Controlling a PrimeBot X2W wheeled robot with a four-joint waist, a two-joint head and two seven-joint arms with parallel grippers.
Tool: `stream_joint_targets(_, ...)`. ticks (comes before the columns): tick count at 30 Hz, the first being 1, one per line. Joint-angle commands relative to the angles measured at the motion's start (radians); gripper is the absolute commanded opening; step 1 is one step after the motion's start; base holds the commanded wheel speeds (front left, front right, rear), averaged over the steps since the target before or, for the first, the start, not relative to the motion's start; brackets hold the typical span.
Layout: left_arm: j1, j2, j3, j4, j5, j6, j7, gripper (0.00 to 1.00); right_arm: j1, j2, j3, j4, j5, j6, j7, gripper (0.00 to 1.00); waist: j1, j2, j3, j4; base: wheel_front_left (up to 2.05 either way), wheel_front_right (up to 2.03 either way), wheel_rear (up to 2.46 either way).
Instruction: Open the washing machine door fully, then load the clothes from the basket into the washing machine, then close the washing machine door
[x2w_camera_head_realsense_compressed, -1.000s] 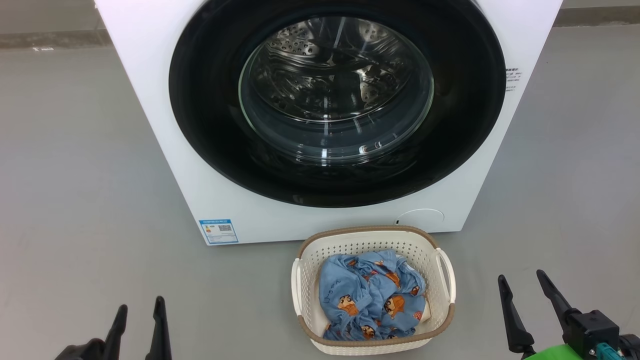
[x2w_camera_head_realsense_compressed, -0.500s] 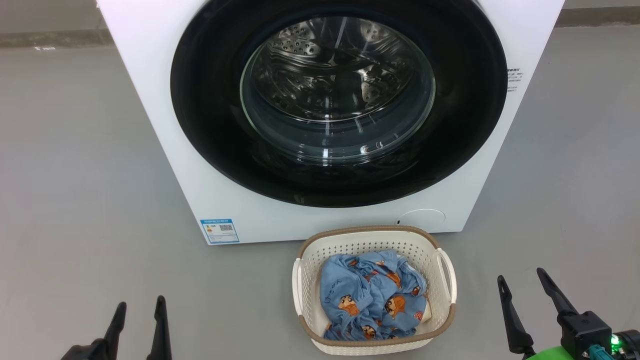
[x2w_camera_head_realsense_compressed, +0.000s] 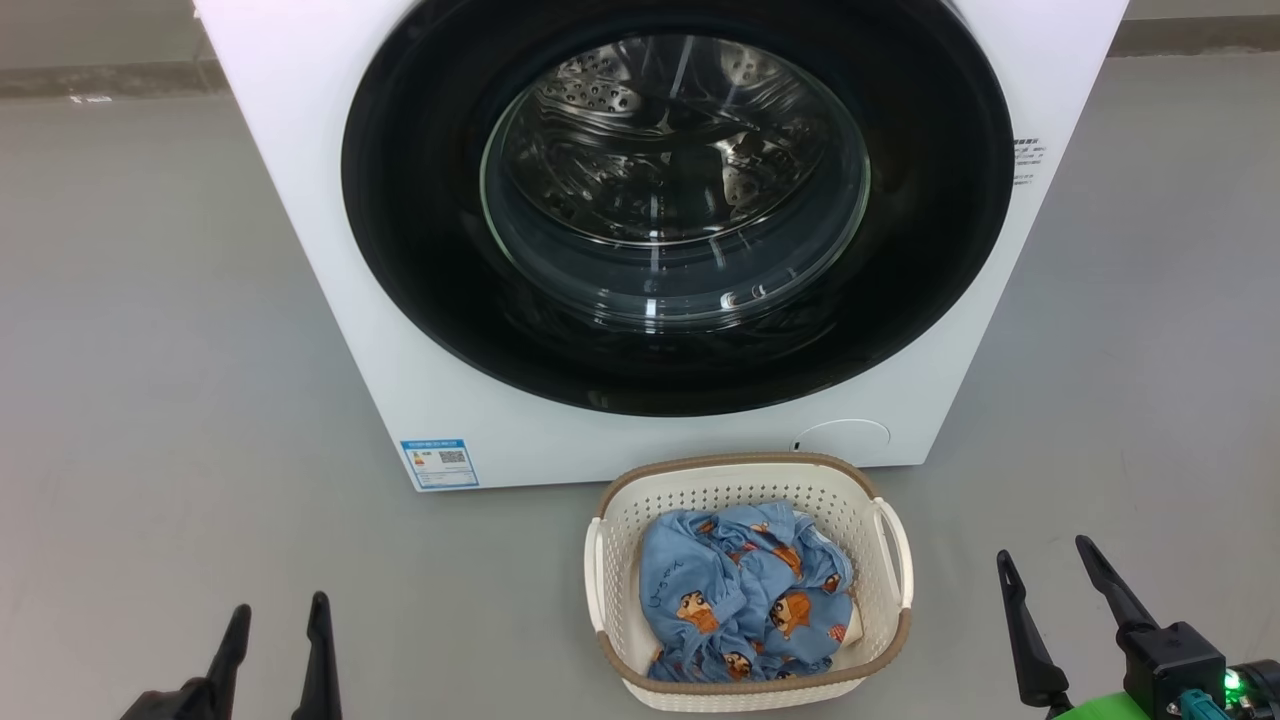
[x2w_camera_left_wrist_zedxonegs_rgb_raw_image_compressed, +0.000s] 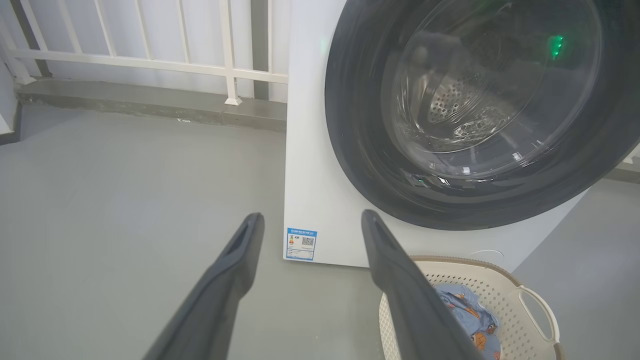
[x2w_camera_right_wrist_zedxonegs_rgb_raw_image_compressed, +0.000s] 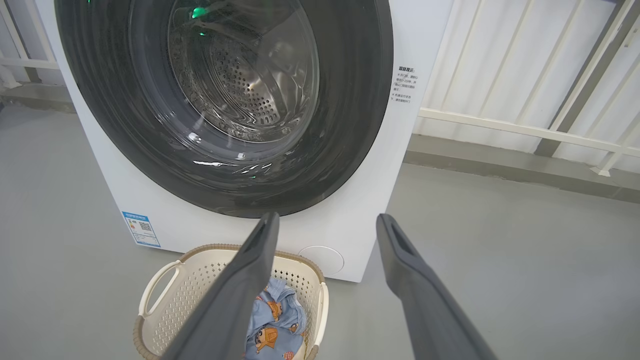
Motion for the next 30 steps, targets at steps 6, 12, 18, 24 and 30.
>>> stream_joint_targets(6,-0.017,0.016,0.036,-0.028,-0.012,-0.002,-0.01,1.0,-0.006,-0.014,0.022,-0.029,0.001,0.002,-0.013,1.0,0.0,-0.0001,-0.001,0.0,0.0,0.0,0.0)
stream_joint_targets(12,-0.016,0.016,0.034,-0.03,-0.028,-0.002,-0.01,1.0,-0.005,-0.014,0.026,-0.028,-0.001,0.002,-0.013,1.0,0.0,-0.0001,-0.004,-0.001,0.0,0.0,0.0)
stream_joint_targets(18,-0.013,0.016,0.026,-0.02,-0.023,-0.002,-0.01,1.0,-0.005,-0.014,0.031,-0.026,-0.001,0.002,-0.013,1.0,0.0,-0.0001,-0.007,-0.005,0.04,0.04,-0.08)
stream_joint_targets(24,-0.011,0.016,0.027,-0.025,-0.024,-0.002,-0.01,1.0,-0.003,-0.014,0.031,-0.025,0.001,0.002,-0.013,1.0,0.0,-0.0001,-0.008,-0.009,0.43,0.43,-0.87)
stream_joint_targets(30,-0.012,0.016,0.028,-0.027,-0.028,-0.002,-0.01,1.0,-0.003,-0.014,0.03,-0.026,0.003,0.002,-0.013,1.0,0.0,-0.0001,-0.007,-0.011,0.91,0.91,-1.81)
